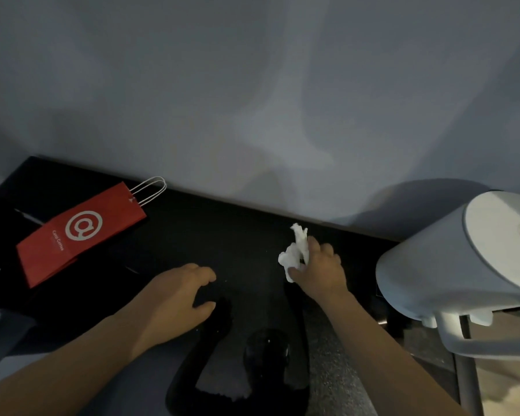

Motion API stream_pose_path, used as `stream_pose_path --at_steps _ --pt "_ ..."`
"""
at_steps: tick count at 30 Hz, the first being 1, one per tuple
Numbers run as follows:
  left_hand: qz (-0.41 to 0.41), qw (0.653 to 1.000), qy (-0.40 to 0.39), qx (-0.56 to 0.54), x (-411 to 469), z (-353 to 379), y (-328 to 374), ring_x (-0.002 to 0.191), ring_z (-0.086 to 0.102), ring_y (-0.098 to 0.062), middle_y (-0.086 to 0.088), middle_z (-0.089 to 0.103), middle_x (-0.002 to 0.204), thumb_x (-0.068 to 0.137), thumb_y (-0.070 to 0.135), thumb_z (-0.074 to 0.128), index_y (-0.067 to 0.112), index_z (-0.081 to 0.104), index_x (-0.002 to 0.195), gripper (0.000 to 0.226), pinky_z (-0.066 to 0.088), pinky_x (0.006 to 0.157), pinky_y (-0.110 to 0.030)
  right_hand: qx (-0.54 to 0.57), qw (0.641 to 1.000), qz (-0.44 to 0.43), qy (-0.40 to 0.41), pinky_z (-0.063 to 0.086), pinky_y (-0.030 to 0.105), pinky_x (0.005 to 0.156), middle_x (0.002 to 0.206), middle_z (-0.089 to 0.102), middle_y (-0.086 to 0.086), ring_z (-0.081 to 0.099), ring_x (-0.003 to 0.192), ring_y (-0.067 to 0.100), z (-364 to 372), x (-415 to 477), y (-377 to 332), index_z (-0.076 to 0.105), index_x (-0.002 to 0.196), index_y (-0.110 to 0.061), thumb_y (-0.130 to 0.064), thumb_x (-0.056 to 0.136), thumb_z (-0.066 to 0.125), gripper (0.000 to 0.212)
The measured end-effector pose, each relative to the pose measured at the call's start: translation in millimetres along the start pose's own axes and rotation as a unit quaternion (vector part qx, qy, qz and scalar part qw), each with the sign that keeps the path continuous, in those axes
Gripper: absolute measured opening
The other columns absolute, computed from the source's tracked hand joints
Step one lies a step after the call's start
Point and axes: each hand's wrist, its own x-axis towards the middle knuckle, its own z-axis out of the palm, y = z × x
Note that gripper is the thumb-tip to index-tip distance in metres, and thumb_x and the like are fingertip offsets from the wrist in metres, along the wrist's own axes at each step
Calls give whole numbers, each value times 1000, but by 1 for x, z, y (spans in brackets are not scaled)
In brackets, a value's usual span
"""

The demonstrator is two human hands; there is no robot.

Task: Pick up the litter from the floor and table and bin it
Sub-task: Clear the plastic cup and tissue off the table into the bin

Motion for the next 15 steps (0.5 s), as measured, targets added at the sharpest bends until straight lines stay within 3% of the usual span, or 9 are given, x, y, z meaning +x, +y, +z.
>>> stream_pose_path --at_steps 2,4,9,15 --pt "-3 1000 1 3 -2 -2 -3 106 51 3 14 50 124 89 43 58 31 44 135 49 44 93 -15 -2 1000 6 -21 41 40 96 136 35 11 41 120 34 8 6 -9 16 149 -23 -47 78 69 92" --pt "-7 1000 3 3 -4 -4 -7 106 51 2 14 51 124 89 43 59 31 44 136 50 44 93 -16 -21 999 0 -27 42 39 95 135 35 10 40 120 32 15 11 -15 15 149 -25 -45 78 70 92" --pt "-17 1000 8 -6 -15 -6 -18 108 51 2 13 51 127 89 42 59 30 44 136 50 44 93 -15 -45 998 -45 -12 44 33 91 132 39 10 46 113 25 30 6 -22 33 142 -17 -33 91 57 59" --pt "-42 999 13 -16 -41 -3 -43 110 51 -1 11 52 127 89 42 58 28 47 134 48 44 96 -18 43 994 -79 -68 48 27 81 124 45 5 59 99 22 34 -23 -49 43 137 -26 -27 89 59 50"
